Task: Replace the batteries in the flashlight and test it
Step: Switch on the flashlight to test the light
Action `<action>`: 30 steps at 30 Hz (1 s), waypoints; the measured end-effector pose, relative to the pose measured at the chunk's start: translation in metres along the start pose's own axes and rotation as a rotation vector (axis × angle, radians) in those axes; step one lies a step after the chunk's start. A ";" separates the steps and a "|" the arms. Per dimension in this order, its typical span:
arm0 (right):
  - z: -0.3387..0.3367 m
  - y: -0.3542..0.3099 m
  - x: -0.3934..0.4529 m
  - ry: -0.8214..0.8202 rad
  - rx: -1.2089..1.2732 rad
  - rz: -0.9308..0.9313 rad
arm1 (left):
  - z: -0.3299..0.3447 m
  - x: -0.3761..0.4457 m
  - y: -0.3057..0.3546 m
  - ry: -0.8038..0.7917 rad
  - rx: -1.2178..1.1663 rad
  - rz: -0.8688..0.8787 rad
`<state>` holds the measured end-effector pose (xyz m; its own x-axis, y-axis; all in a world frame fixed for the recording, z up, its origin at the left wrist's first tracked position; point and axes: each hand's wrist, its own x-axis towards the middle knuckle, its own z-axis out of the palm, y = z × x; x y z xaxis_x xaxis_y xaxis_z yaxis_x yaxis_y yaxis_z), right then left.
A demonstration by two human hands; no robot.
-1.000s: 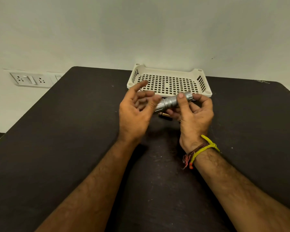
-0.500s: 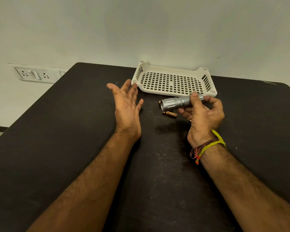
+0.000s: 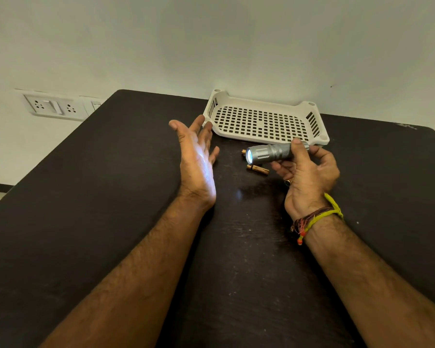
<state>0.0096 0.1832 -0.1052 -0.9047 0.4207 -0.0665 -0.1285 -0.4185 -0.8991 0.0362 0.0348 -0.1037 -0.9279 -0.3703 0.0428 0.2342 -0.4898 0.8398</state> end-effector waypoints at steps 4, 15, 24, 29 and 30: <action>0.000 0.000 -0.001 -0.004 -0.012 -0.007 | 0.000 -0.001 0.000 -0.009 0.013 0.008; 0.000 0.000 -0.003 -0.024 -0.005 -0.018 | 0.005 -0.007 -0.002 -0.039 0.109 0.048; 0.001 -0.003 -0.003 -0.015 -0.039 0.018 | 0.006 -0.006 -0.002 -0.013 0.185 0.062; 0.000 -0.004 -0.004 -0.028 -0.061 0.029 | 0.008 -0.007 -0.001 -0.019 0.190 0.063; 0.001 -0.004 -0.004 -0.032 -0.061 0.033 | 0.008 -0.007 -0.001 -0.017 0.193 0.062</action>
<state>0.0136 0.1825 -0.1014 -0.9207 0.3812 -0.0832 -0.0744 -0.3809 -0.9216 0.0405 0.0443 -0.1007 -0.9187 -0.3805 0.1057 0.2328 -0.3057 0.9232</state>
